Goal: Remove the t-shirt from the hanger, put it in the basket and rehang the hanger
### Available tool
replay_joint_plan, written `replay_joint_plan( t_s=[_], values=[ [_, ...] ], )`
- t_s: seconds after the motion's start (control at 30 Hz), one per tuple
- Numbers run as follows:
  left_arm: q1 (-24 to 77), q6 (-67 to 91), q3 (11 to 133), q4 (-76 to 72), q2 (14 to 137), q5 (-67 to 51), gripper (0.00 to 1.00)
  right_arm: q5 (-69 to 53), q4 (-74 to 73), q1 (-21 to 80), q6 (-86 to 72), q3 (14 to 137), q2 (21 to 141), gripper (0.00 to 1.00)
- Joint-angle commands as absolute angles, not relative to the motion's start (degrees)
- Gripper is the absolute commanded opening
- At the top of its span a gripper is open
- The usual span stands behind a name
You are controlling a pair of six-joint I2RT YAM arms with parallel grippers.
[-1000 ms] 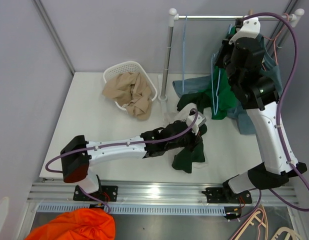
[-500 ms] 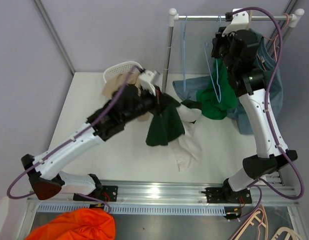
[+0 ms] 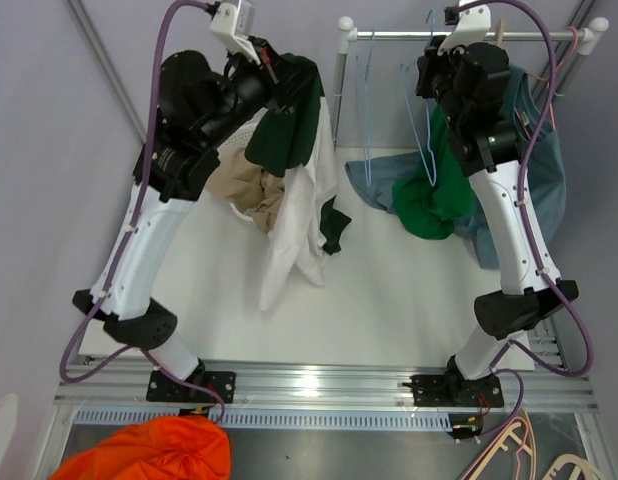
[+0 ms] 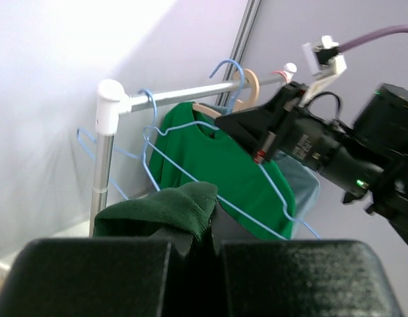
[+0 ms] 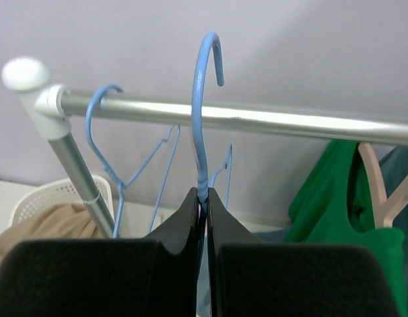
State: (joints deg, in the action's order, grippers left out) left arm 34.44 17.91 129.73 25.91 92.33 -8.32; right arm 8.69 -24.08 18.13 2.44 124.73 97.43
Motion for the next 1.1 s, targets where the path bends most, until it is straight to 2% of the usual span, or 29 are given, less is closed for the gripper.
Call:
replay_joint_plan(
  t_s=[0.0,0.57,0.73,0.9,1.07],
  values=[
    [31.56,17.49,139.81,26.63,96.67,-12.04,0.01,9.05,-21.45,17.49,4.04,129.46,99.57,0.0],
    [4.06,25.65,141.77,7.49,103.97,-16.52,0.01,4.22,-19.6,16.08,3.52,133.15,106.35,0.0],
    [0.44,29.43,142.21,0.36,108.71,-15.91,0.01,0.71,-20.3,16.08,2.02,132.8,106.35,0.0],
    [-2.98,30.15,142.12,0.88,111.62,-14.59,0.01,-1.49,-21.09,16.87,1.5,132.71,106.79,0.0],
    [-3.69,30.58,132.74,1.49,111.45,-16.17,0.01,-1.05,-21.36,18.54,1.93,132.45,106.96,0.0]
  ],
)
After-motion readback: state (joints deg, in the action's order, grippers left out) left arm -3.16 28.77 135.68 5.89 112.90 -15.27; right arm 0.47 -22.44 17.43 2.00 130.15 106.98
